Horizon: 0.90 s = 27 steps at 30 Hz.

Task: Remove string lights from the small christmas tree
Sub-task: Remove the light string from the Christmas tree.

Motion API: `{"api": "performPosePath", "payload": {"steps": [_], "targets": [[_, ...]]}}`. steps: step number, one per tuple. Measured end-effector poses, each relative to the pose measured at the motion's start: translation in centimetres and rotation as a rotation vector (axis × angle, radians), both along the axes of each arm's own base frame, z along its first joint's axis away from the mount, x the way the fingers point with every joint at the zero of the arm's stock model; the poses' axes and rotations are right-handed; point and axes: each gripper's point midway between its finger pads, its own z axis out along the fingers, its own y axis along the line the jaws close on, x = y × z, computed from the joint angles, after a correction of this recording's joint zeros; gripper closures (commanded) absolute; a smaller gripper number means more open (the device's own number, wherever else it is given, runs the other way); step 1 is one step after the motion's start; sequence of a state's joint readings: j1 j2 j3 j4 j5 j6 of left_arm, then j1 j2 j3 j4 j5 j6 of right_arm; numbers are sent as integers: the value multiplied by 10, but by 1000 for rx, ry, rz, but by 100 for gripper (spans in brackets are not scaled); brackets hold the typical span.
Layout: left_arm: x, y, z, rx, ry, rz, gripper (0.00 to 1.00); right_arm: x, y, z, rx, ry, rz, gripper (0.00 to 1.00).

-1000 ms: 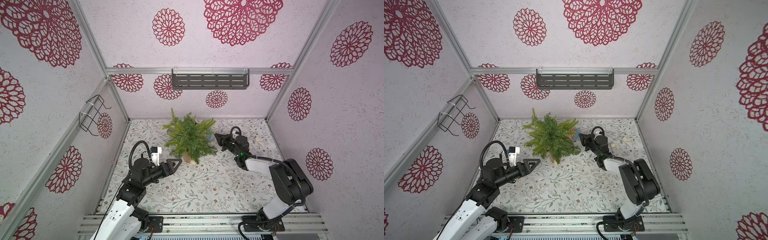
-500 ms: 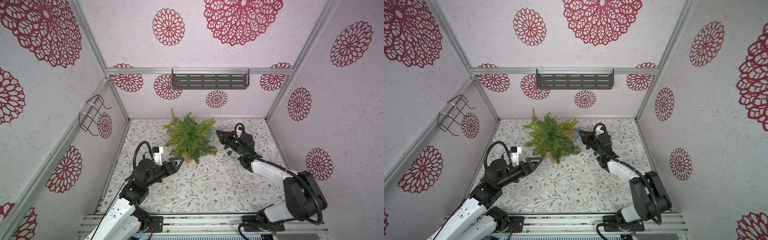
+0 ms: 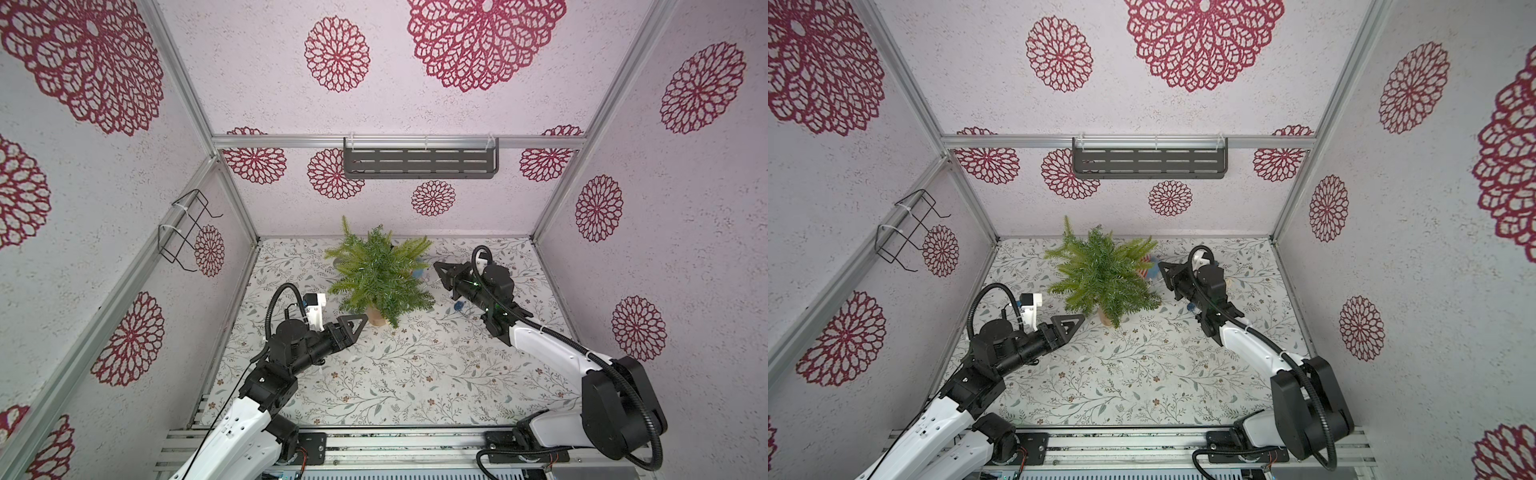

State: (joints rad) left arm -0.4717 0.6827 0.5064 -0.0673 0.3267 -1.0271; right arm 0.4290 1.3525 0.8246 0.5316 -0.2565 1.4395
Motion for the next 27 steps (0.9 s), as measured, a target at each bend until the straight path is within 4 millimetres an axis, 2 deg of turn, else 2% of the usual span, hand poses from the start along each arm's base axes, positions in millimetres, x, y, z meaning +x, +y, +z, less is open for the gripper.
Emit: {"api": "performPosePath", "payload": {"steps": [5, 8, 18, 27], "targets": [[0, 0, 2, 1, -12, -1, 18, -10, -8, 15, -13, -33, -19, 100], [0, 0, 3, 2, -19, -3, 18, -17, -11, 13, -26, -32, -20, 100], [0, 0, 2, 3, -23, -3, 18, -39, -11, -21, -140, 28, 17, 100], [1, 0, 1, 4, -28, -3, 18, -51, -10, -54, -286, 80, 53, 100]]}}
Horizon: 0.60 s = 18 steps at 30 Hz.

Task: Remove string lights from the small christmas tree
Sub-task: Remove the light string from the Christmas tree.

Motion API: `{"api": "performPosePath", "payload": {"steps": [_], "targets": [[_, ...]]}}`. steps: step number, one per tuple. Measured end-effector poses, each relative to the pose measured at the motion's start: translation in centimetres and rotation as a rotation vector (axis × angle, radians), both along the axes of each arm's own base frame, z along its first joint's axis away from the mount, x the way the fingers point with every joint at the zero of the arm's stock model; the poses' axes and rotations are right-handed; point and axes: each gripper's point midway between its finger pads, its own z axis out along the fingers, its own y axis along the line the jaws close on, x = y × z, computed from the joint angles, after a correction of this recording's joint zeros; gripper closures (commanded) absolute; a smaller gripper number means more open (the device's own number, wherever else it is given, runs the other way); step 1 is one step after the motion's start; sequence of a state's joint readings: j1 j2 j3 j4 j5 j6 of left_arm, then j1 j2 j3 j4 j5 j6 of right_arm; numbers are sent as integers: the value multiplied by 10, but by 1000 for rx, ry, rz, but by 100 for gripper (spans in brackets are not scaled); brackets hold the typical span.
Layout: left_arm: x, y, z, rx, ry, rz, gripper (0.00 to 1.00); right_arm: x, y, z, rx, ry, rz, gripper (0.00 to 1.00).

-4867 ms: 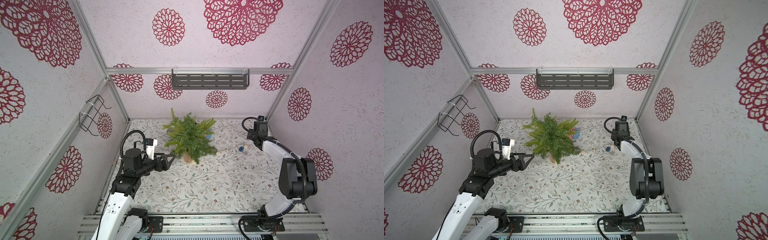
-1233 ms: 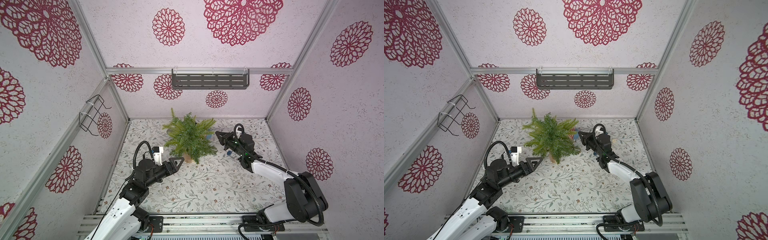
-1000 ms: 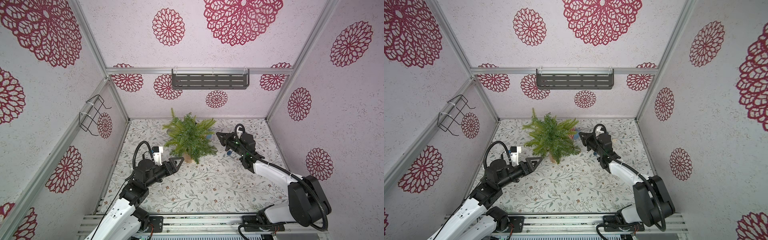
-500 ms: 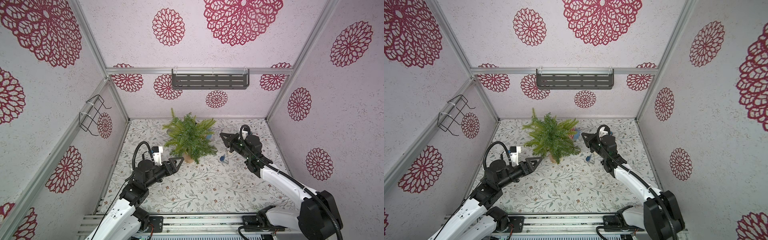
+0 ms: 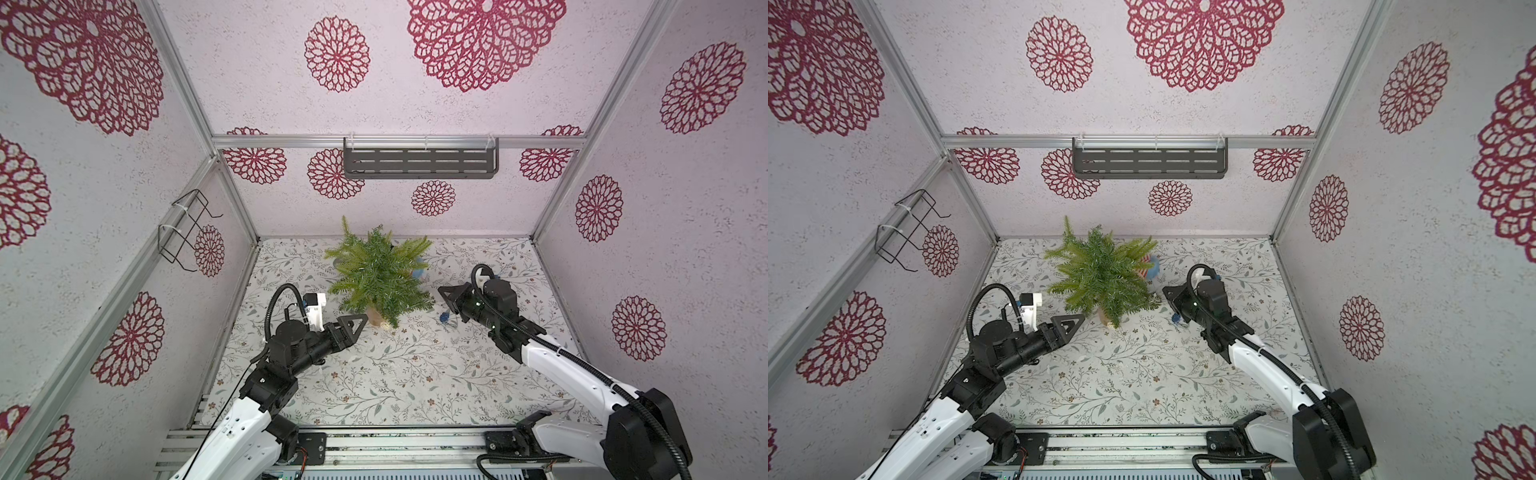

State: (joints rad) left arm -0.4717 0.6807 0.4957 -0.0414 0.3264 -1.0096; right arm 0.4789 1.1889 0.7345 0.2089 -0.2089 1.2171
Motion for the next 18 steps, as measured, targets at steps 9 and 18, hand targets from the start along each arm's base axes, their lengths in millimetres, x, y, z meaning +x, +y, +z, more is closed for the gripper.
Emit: {"api": "performPosePath", "payload": {"steps": [9, 18], "targets": [[1, -1, -4, 13, 2, -3, 18, 3, 9, 17, -48, -51, 38, 100], [2, -1, -6, 44, -19, -12, 18, 12, 17, 44, -55, -116, 56, 100]]}}
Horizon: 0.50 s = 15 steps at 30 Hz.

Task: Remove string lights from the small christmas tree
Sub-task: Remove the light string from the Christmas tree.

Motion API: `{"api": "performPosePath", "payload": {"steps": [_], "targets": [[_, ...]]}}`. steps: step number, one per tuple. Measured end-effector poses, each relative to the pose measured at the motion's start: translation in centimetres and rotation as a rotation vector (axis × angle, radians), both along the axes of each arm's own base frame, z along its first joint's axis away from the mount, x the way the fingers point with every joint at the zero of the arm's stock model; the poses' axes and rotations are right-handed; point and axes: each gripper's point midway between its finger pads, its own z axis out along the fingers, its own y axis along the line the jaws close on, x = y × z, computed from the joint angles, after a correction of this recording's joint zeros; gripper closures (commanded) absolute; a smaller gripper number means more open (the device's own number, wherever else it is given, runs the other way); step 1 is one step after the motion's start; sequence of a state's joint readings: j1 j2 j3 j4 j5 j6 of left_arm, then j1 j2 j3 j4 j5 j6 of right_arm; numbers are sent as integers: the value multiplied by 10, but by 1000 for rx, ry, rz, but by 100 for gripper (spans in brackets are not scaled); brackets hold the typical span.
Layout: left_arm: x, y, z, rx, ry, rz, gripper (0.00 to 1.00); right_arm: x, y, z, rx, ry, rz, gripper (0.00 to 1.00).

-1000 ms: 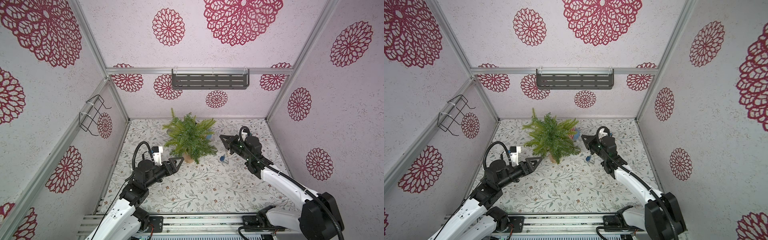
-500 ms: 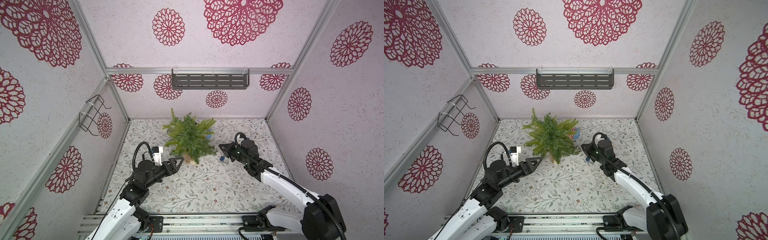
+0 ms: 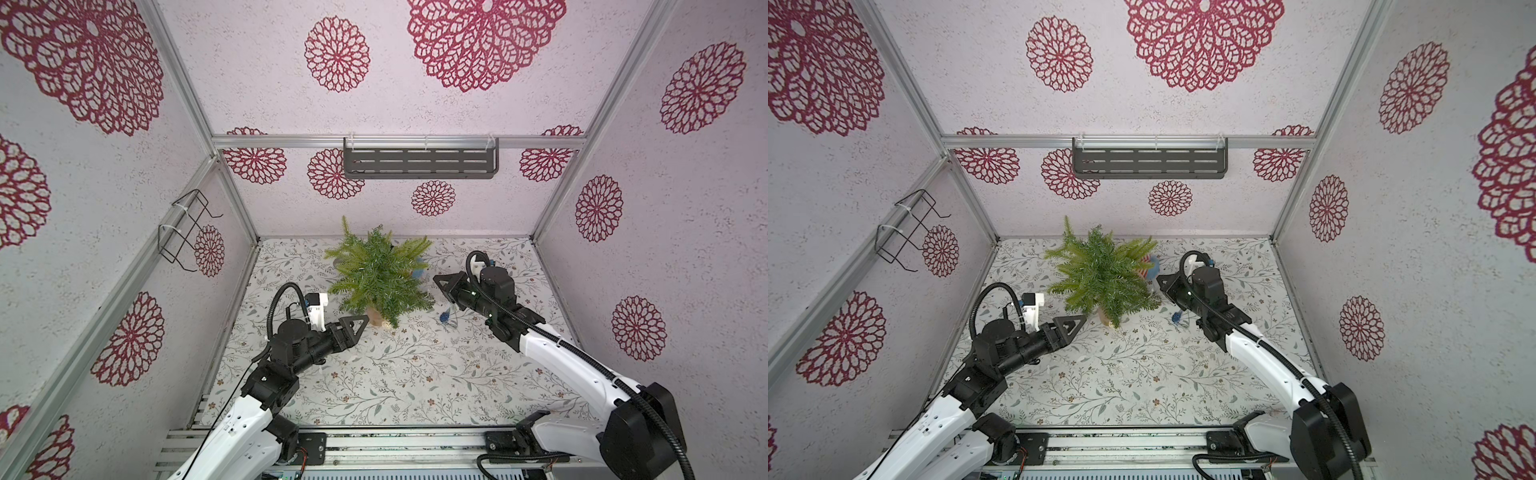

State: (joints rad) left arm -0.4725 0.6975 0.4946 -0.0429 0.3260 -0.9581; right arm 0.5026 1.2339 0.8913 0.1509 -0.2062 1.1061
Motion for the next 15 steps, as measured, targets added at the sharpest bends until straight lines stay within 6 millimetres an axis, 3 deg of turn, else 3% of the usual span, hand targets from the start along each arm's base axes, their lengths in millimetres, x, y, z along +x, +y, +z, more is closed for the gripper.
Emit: {"api": "performPosePath", "payload": {"steps": [10, 15], "targets": [[-1, 2, 2, 33, -26, -3, 15, -12, 2, 5, -41, -22, 42, 100], [0, 4, 1, 39, -23, 11, 15, -26, -3, 18, -54, -63, 65, 100]]}}
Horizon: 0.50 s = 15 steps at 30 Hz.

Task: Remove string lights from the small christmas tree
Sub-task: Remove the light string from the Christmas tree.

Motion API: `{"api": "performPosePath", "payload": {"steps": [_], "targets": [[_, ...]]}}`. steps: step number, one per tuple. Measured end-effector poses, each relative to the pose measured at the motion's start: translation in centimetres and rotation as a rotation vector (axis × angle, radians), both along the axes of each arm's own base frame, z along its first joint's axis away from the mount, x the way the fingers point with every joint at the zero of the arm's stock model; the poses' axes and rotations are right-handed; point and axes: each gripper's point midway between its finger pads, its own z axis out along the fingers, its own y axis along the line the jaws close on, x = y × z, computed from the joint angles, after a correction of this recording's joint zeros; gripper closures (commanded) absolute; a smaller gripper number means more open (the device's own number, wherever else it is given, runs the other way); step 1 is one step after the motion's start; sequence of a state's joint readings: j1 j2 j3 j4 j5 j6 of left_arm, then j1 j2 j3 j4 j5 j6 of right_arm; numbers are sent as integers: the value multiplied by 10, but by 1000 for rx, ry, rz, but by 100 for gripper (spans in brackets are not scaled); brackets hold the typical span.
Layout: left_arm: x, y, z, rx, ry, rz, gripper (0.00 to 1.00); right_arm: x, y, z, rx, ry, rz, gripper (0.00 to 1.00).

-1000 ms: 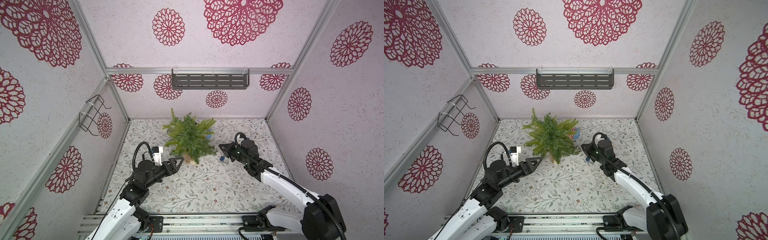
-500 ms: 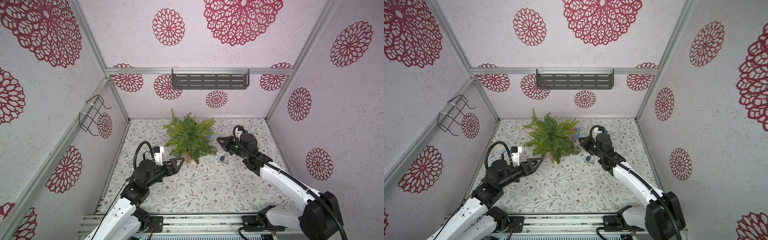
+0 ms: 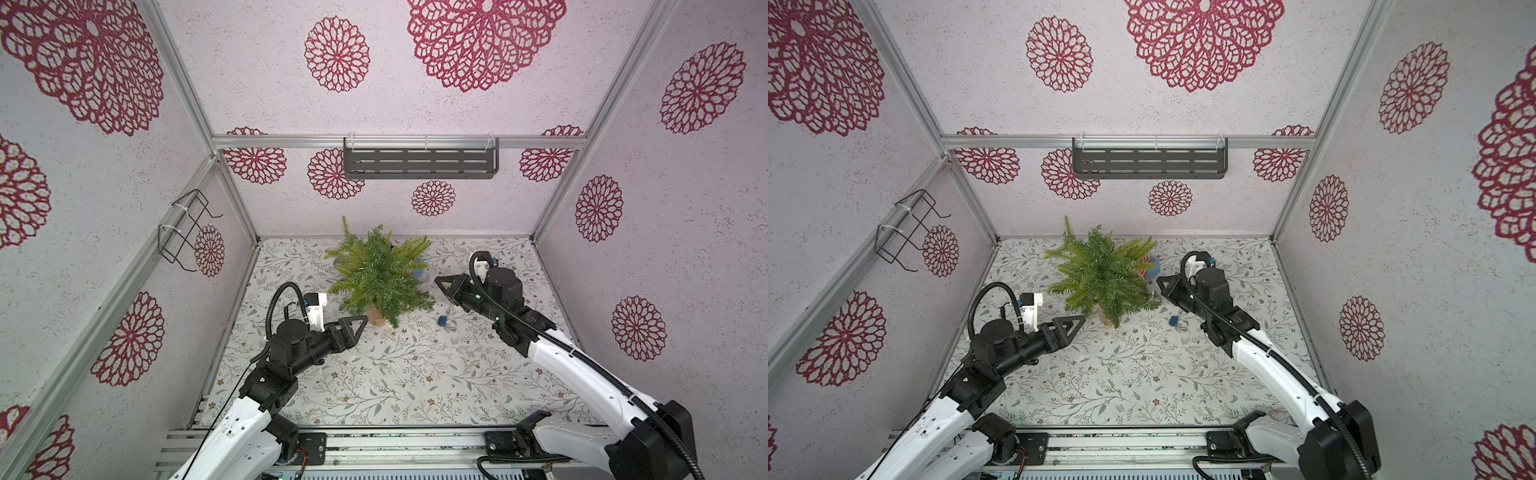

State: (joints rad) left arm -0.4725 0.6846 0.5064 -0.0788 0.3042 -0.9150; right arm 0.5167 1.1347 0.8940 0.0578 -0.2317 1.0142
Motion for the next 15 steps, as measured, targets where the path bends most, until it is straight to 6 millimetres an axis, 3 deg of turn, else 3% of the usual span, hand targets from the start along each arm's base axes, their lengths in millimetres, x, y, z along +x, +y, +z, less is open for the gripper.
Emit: {"api": "performPosePath", "payload": {"steps": [6, 15], "targets": [[0, 1, 1, 2, 6, 4, 16, -15, -2, 2, -7, -17, 28, 100], [2, 0, 2, 3, 7, 4, 16, -24, -1, -16, -43, 13, 57, 100]]}}
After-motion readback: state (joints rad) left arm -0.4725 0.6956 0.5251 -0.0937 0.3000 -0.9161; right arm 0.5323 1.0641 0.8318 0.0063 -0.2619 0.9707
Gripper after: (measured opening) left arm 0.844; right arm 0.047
